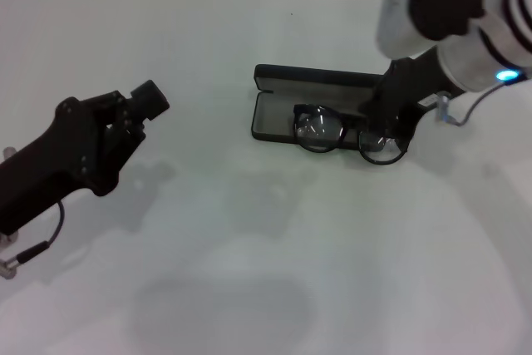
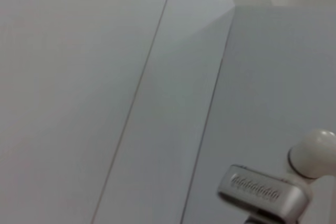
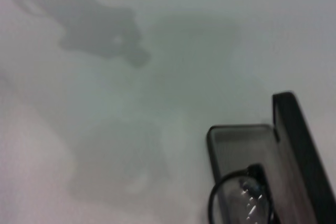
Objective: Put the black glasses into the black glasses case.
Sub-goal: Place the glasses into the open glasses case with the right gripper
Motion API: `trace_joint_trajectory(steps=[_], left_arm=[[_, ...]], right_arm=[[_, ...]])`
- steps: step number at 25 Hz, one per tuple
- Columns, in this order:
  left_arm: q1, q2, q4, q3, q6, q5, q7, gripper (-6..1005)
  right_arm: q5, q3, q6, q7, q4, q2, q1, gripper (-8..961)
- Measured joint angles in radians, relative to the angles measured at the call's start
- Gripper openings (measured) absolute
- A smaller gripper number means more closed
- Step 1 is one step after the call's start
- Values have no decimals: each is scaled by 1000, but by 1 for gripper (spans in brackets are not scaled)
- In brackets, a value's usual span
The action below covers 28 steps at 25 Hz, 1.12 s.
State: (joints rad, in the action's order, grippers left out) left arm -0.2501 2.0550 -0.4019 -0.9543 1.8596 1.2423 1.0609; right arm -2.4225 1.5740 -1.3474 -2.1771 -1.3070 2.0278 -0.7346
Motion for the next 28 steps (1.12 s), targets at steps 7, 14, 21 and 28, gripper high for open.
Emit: trace_joint_trajectory(steps=[7, 14, 21, 28], left_arm=[[-2, -7, -15, -1, 6, 37, 1, 51], [-22, -15, -20, 2, 40, 71, -8, 51], [-112, -2, -19, 3, 6, 137, -25, 52], [-128, 2, -12, 7, -15, 129, -30, 52]], right_arm=[[133, -24, -7, 1, -354, -2, 331, 159], [314, -144, -5, 97, -436, -3, 514, 157], [351, -293, -24, 236, -300, -4, 551, 160], [457, -463, -57, 408, -126, -12, 528, 162]])
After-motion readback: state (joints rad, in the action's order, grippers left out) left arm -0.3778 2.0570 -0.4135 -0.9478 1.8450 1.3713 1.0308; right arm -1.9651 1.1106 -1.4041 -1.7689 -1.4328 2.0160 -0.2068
